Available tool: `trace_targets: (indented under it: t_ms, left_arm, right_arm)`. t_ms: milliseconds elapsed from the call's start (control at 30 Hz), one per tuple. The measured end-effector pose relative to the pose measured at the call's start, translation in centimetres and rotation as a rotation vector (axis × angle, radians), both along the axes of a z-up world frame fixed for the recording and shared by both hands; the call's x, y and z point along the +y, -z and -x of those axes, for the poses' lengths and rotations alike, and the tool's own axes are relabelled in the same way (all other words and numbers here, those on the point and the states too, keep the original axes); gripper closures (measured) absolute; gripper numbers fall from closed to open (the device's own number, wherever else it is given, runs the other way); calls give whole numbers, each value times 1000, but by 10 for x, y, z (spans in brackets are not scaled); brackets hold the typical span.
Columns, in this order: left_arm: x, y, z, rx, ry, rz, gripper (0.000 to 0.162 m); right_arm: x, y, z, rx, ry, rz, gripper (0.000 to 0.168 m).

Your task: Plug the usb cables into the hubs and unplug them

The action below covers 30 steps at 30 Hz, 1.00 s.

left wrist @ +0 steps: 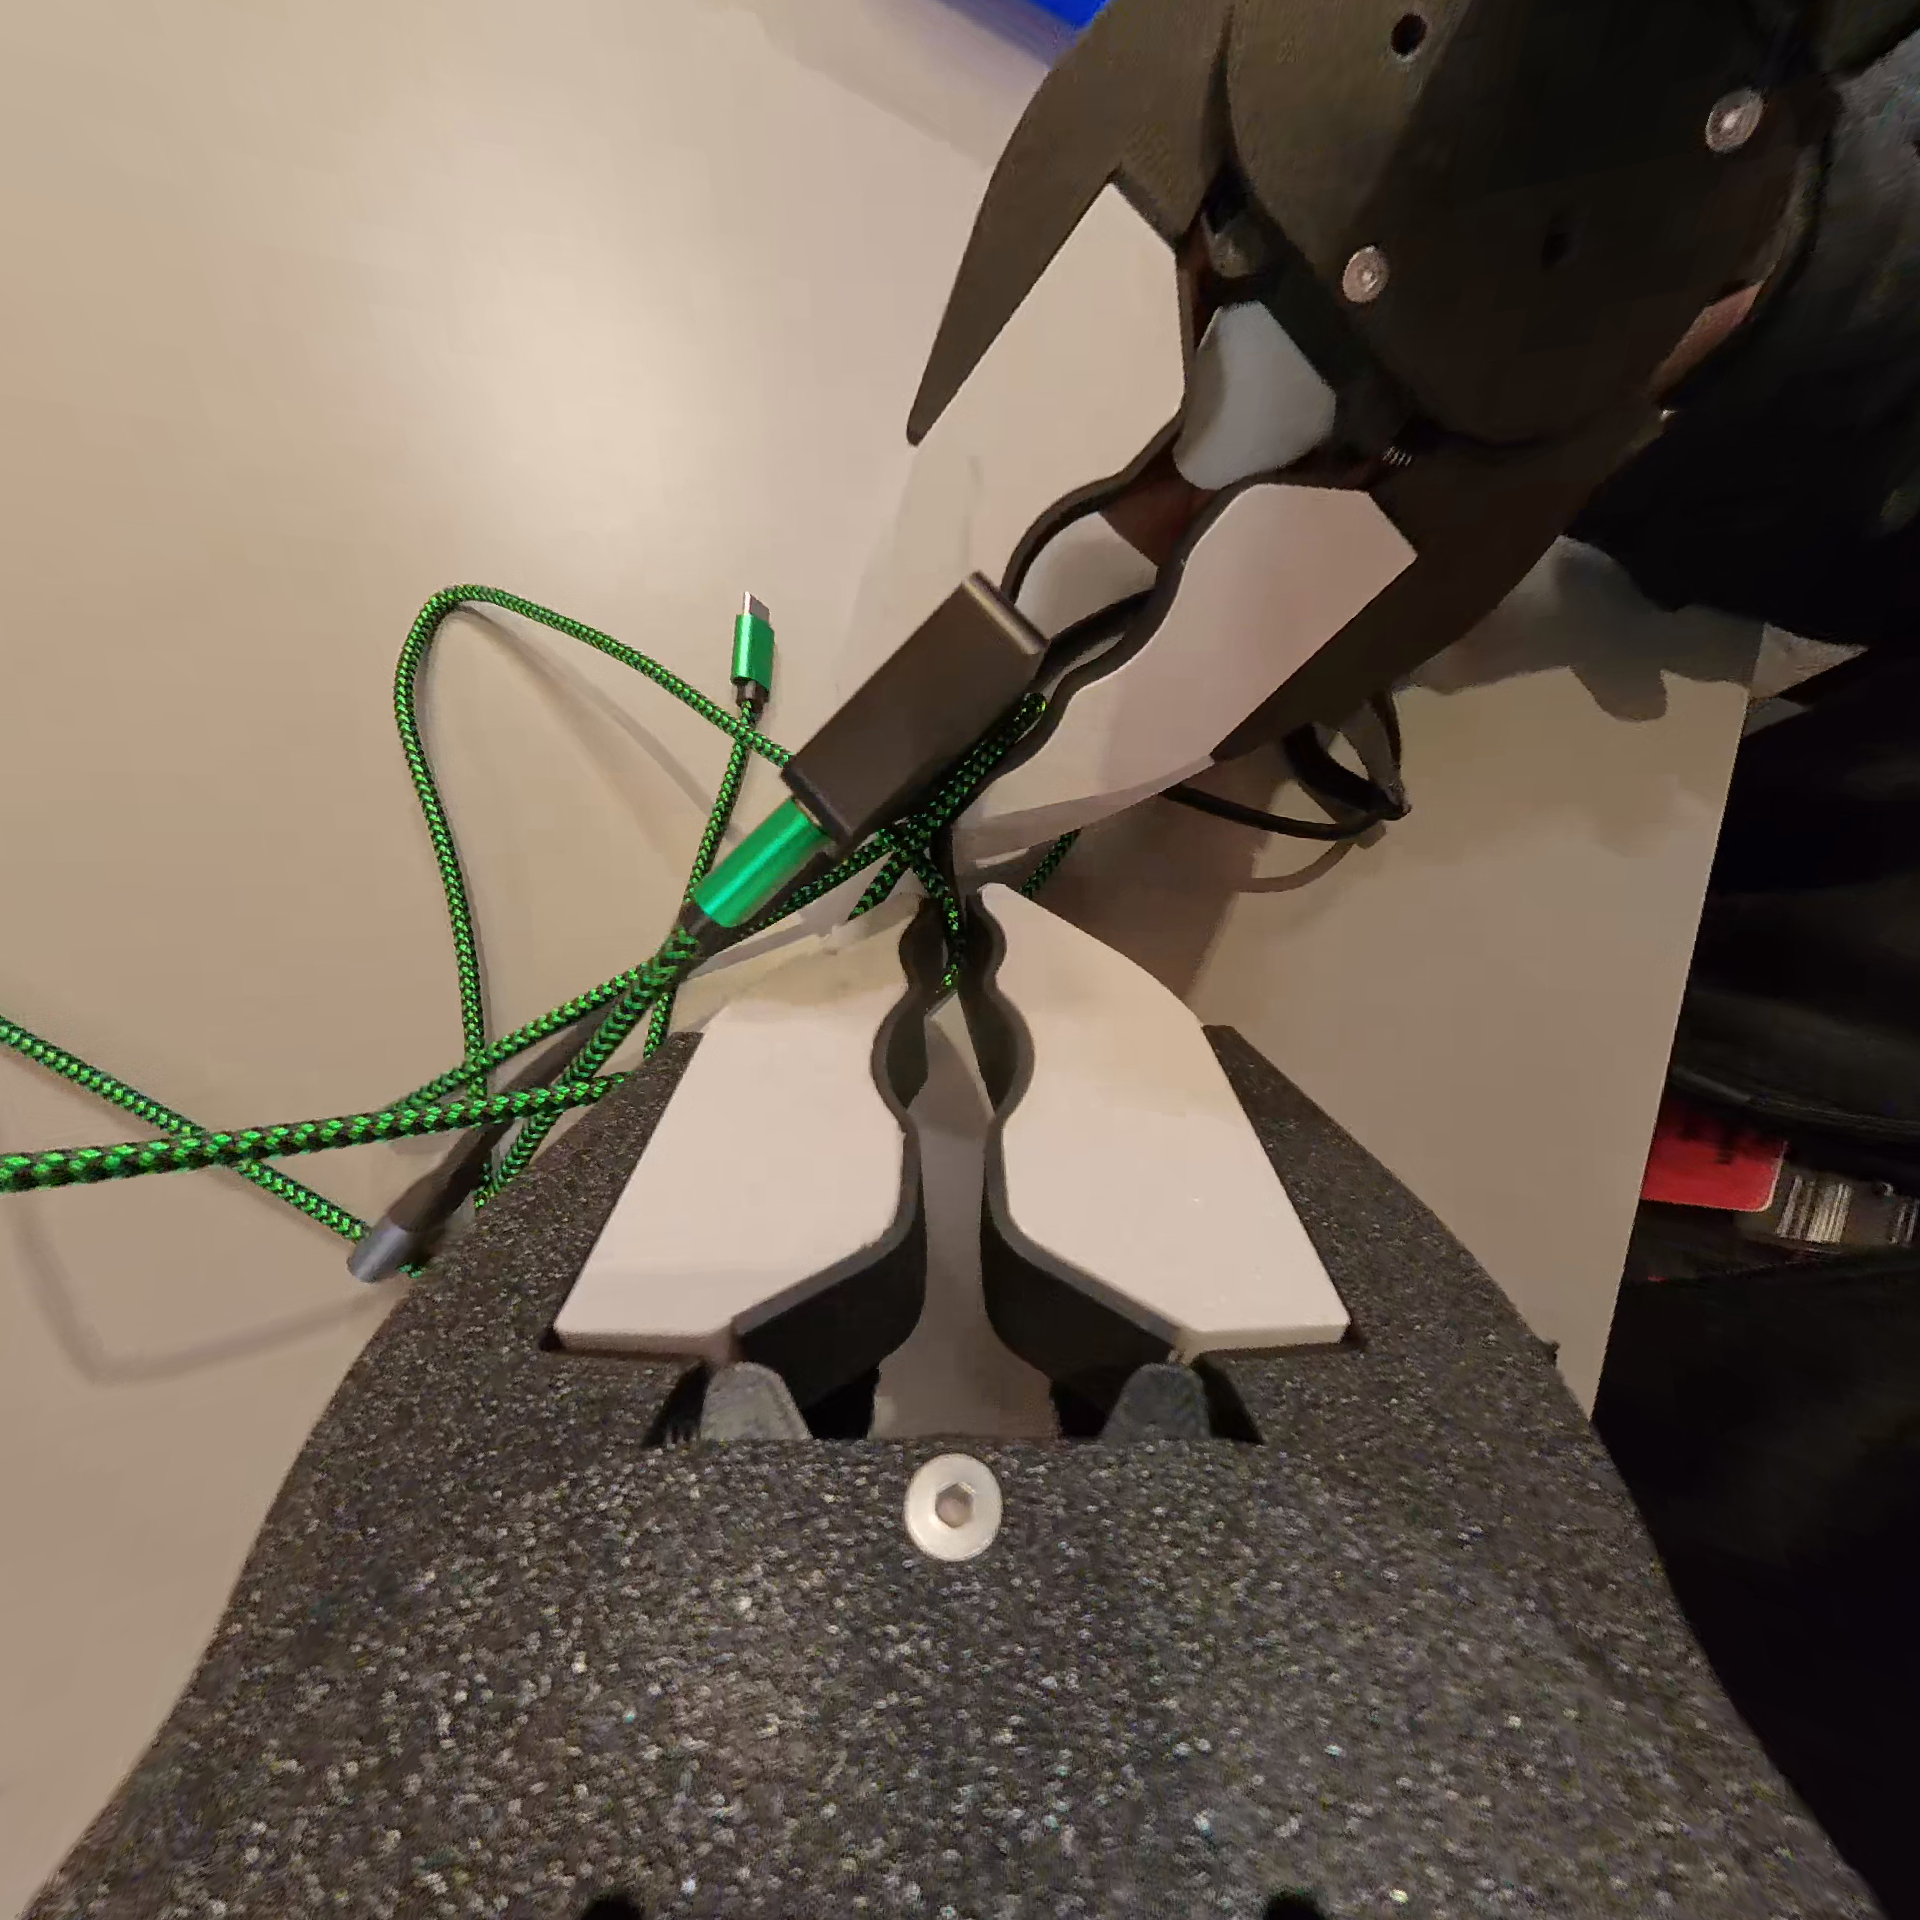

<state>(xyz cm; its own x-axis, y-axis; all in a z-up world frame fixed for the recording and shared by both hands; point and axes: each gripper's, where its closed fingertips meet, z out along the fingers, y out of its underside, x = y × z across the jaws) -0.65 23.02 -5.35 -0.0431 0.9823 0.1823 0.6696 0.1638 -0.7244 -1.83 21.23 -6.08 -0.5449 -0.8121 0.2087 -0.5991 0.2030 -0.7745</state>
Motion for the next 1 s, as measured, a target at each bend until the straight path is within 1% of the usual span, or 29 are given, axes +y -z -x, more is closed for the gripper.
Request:
trace_targets:
  t_ms: [33, 167, 233, 333, 533, 667, 867, 1000]
  left_arm:
    - [0, -2, 1, 18, -6, -5, 157]
    - [-2, -19, 2, 110, -19, -40, 152]
    - [-2, -29, 1, 157, -17, -49, 148]
    - [-3, -40, -5, 215, -18, -52, 148]
    - [0, -51, -9, 307, -7, -139, 147]
    - [-5, -58, -11, 331, -36, -112, 145]
    - [-11, -83, -23, 430, -43, -76, 139]
    - [-16, -104, -31, 535, -47, -44, 134]
  right_arm:
    - [-1, -3, 1, -8, 1, 15, 154]
    - [-4, -18, 4, -24, 13, 95, 154]
    - [-6, -26, 7, -10, 19, 147, 154]
    - [-9, -39, 14, 23, 33, 216, 154]
    - [-10, -53, 20, 40, 22, 250, 154]
    - [-12, -60, 26, 78, 48, 305, 154]
    - [-14, -98, 47, 126, 105, 420, 154]
    - [-15, -126, 63, 176, 133, 475, 154]
